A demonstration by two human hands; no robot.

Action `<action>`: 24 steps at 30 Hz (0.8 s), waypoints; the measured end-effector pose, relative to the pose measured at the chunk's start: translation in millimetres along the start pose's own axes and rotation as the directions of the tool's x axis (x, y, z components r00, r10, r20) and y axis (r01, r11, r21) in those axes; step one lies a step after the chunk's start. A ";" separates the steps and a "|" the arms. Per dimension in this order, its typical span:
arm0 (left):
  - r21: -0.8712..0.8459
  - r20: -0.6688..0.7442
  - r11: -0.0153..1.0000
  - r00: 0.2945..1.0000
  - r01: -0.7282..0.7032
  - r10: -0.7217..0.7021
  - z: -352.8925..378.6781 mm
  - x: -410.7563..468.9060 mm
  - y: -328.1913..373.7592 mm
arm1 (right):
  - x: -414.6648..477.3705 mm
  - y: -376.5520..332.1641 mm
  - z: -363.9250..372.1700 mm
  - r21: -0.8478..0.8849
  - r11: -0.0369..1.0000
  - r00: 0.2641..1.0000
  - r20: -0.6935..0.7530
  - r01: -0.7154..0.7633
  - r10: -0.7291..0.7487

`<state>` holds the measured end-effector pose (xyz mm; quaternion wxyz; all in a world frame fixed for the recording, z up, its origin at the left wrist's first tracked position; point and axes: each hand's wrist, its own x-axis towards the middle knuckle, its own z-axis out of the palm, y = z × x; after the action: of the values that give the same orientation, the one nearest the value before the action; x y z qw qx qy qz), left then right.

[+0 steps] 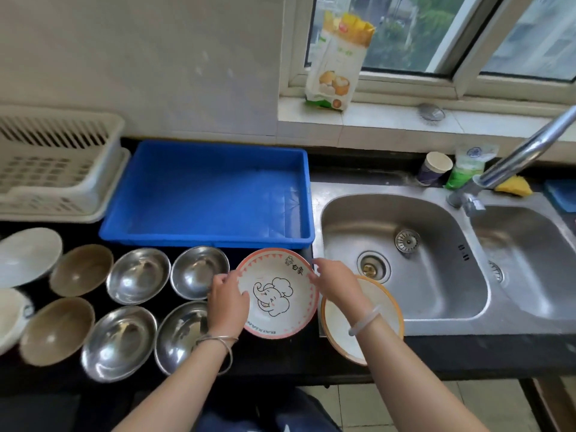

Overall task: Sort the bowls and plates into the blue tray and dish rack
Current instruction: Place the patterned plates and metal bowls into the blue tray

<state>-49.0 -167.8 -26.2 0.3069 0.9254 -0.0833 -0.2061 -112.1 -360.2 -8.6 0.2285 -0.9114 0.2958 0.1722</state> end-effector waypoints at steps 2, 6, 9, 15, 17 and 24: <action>-0.035 0.035 0.999 0.999 -0.002 0.003 0.3 1.5 -4.4 | 11.7 -4.9 1.7 -0.050 0.999 0.998 0.068 0.021 -0.018; -0.121 -0.007 0.993 1.000 0.007 -0.008 2.7 2.2 -8.2 | 27.1 -7.2 0.7 -0.032 0.998 0.992 0.120 0.052 -0.048; -0.151 -0.041 0.988 0.999 0.029 -0.035 1.5 4.2 -9.5 | 32.7 -5.6 -0.8 0.063 0.997 0.992 0.120 0.041 -0.048; -0.229 -0.043 0.972 0.997 0.057 -0.069 -4.9 8.8 -15.0 | 34.2 -0.3 -6.5 0.202 0.978 0.987 0.142 0.043 -0.072; -0.264 -0.040 0.962 0.996 0.071 -0.084 -13.6 12.6 -15.3 | 32.6 -4.0 -13.0 0.257 0.965 0.987 0.136 0.044 -0.081; -0.544 -0.071 0.837 0.990 0.061 -0.119 -69.7 36.9 -5.5 | 35.7 -37.6 -53.4 0.498 0.867 0.993 0.081 0.032 -0.084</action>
<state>14.6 -136.6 8.9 0.5489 0.8136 0.0374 -0.1882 -52.0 -377.2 31.9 0.4743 -0.8209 0.2906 0.1290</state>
